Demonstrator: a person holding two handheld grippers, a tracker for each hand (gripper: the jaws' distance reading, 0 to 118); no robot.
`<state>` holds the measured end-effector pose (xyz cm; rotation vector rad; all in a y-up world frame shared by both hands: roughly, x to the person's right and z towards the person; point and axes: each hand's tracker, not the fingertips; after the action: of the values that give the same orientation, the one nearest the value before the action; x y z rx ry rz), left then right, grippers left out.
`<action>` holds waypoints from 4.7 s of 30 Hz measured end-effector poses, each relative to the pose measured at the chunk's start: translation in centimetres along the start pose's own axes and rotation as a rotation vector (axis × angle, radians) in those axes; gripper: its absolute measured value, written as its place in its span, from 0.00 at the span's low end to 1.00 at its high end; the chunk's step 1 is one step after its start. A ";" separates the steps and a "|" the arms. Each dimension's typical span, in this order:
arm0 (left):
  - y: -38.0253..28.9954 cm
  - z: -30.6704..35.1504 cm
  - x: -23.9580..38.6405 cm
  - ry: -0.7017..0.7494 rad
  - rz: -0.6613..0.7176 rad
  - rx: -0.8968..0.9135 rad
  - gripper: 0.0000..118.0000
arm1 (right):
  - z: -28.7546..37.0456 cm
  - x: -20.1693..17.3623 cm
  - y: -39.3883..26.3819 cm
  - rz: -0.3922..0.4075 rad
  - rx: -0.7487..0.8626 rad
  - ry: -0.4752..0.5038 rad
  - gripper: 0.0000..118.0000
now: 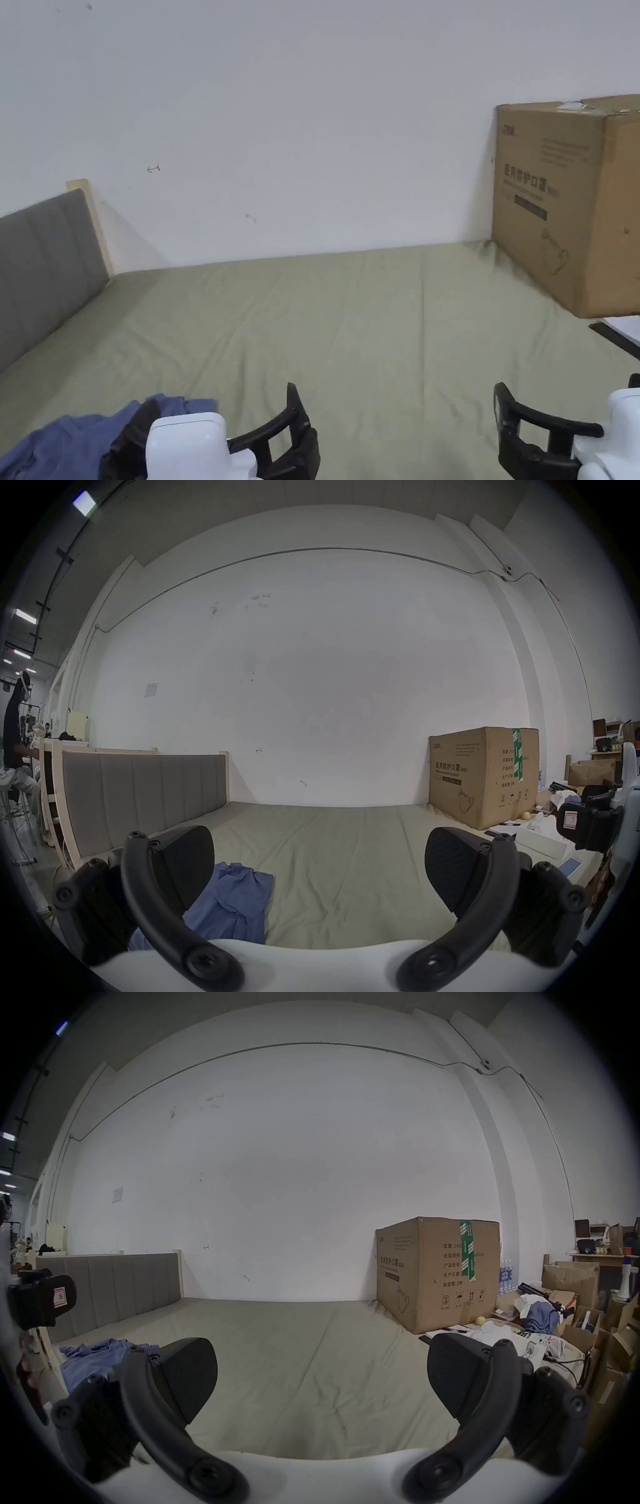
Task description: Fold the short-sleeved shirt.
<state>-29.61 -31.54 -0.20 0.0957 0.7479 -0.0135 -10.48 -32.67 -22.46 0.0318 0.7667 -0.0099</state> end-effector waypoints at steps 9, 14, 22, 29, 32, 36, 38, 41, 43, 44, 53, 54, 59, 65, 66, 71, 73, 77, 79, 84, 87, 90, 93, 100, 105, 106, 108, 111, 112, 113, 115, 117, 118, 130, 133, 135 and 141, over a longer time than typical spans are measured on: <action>0.1 -0.1 0.3 0.004 -0.048 0.042 1.00 | 0.0 -0.1 -0.1 0.017 0.006 0.005 1.00; 0.1 -0.4 0.2 -0.014 -0.028 0.008 1.00 | 0.0 -0.3 -0.2 0.039 -0.006 -0.024 1.00; -0.2 -0.8 -0.1 -0.014 -0.018 -0.042 1.00 | 0.1 -0.2 0.0 0.026 -0.012 -0.007 1.00; -1.5 -1.7 3.8 0.155 -0.875 0.098 1.00 | -0.9 3.4 -1.2 -0.761 -0.129 -0.059 1.00; -4.8 -2.6 4.5 0.104 -1.533 0.085 1.00 | -1.9 6.5 -5.2 -1.461 -0.349 -0.120 1.00; -4.2 -3.3 4.5 0.042 -1.351 -0.034 1.00 | -2.1 6.7 -7.1 -1.440 -0.386 -0.151 1.00; -2.1 -3.7 3.9 0.009 -1.015 -0.122 1.00 | -2.0 6.2 -5.8 -1.238 -0.360 -0.135 1.00; 0.7 -4.3 0.4 -0.060 -0.301 -0.242 1.00 | -1.5 4.4 -1.8 -0.706 -0.182 -0.088 1.00; 0.8 -3.9 -2.0 -0.073 0.215 -0.234 1.00 | -0.4 1.9 0.1 -0.276 -0.010 -0.031 1.00; 0.4 -3.7 -2.8 -0.091 0.353 -0.222 1.00 | 0.1 1.0 0.2 -0.085 0.062 -0.024 1.00; -0.8 -0.6 -1.2 -0.006 -0.008 -0.023 1.00 | 0.2 -1.0 0.0 -0.018 0.005 -0.043 1.00; -0.8 -0.5 -1.1 0.001 -0.008 -0.028 1.00 | 0.0 -0.8 -0.1 -0.010 0.013 -0.053 1.00; -0.8 -0.8 -0.7 -0.003 -0.033 -0.055 1.00 | 0.5 -1.1 -0.4 0.016 0.043 -0.023 1.00; -0.8 -1.0 -0.8 -0.019 -0.044 -0.030 1.00 | 0.7 -1.5 -0.3 0.072 0.068 -0.005 1.00; -0.8 -1.0 -0.8 -0.029 -0.039 -0.040 1.00 | 0.6 -1.5 -0.4 0.077 0.065 -0.004 1.00; -0.7 -1.1 -0.5 -0.028 -0.039 -0.075 1.00 | 0.5 -1.4 -0.4 0.064 0.045 -0.008 1.00; -0.7 -1.1 -0.4 -0.029 -0.042 -0.070 1.00 | 0.4 -1.2 -0.3 0.042 0.046 -0.023 1.00; -0.5 -1.1 -0.2 -0.031 -0.074 -0.062 1.00 | 0.1 -0.5 0.0 -0.004 0.035 -0.032 1.00; -0.4 -1.3 0.0 -0.037 -0.105 -0.065 1.00 | -0.1 -0.3 0.2 -0.020 0.019 -0.045 1.00; 0.1 -1.2 0.2 -0.116 -0.109 -0.113 0.62 | -0.3 0.4 0.4 -0.044 -0.030 -0.057 0.71; -0.2 -1.3 0.3 -0.098 -0.109 -0.115 0.00 | -0.2 0.4 0.6 -0.014 -0.063 -0.095 0.00; -0.4 -1.5 0.0 -0.145 -0.085 -0.146 0.00 | -0.3 0.9 0.7 -0.036 -0.093 -0.060 0.00; -0.7 -1.3 0.1 -0.130 -0.097 -0.139 0.00 | 0.0 0.9 1.0 -0.044 -0.092 -0.070 0.00; 0.9 -0.3 -5.6 -0.021 0.040 -0.175 0.00 | -2.0 -3.3 1.8 -0.025 -0.082 0.056 0.00; 3.3 4.1 -13.6 0.208 0.007 -0.108 0.00 | -4.2 -12.2 2.4 -0.016 -0.067 0.340 0.00; 3.5 5.1 -15.1 0.213 0.013 -0.110 0.00 | -4.5 -14.2 2.3 -0.004 -0.062 0.418 0.00; 3.4 6.5 -16.9 0.288 0.002 -0.115 0.00 | -4.8 -17.0 2.5 0.004 -0.070 0.495 0.00; 3.4 8.2 -17.9 0.351 -0.013 -0.118 0.00 | -4.9 -19.6 2.7 -0.023 -0.079 0.538 0.00; 3.1 8.5 -18.2 0.358 -0.009 -0.120 0.00 | -5.0 -20.0 2.8 -0.035 -0.079 0.557 0.00; 3.3 8.4 -17.8 0.362 -0.006 -0.123 0.00 | -5.2 -20.2 2.9 -0.035 -0.078 0.556 0.00; 3.4 8.5 -18.3 0.346 0.042 -0.110 0.00 | -5.6 -20.4 2.9 -0.034 -0.078 0.555 0.00; 4.2 7.8 -19.0 0.318 0.136 -0.036 0.00 | -6.2 -20.1 3.1 -0.035 -0.092 0.552 0.00; 4.8 6.7 -19.6 0.319 0.154 -0.018 0.00 | -6.7 -19.8 3.0 -0.042 -0.103 0.554 0.00; -9.2 -23.9 -38.8 0.071 0.576 -1.241 0.00 | -13.1 -16.6 -1.1 0.003 -0.298 0.451 0.00; -13.9 -26.4 -39.2 0.210 0.481 -1.379 0.22 | -14.5 -16.4 -2.5 0.019 -0.337 0.437 0.00; -16.0 -27.2 -39.5 0.181 0.436 -1.455 0.46 | -15.3 -16.3 -3.4 0.032 -0.356 0.434 0.00; -15.5 -30.1 -40.0 0.106 0.429 -1.541 0.54 | -16.8 -16.6 -5.4 0.025 -0.419 0.441 0.00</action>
<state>-80.11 -45.05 3.81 -1.2181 0.6642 0.9687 -34.24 -37.53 -23.20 -0.3660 1.1964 0.1871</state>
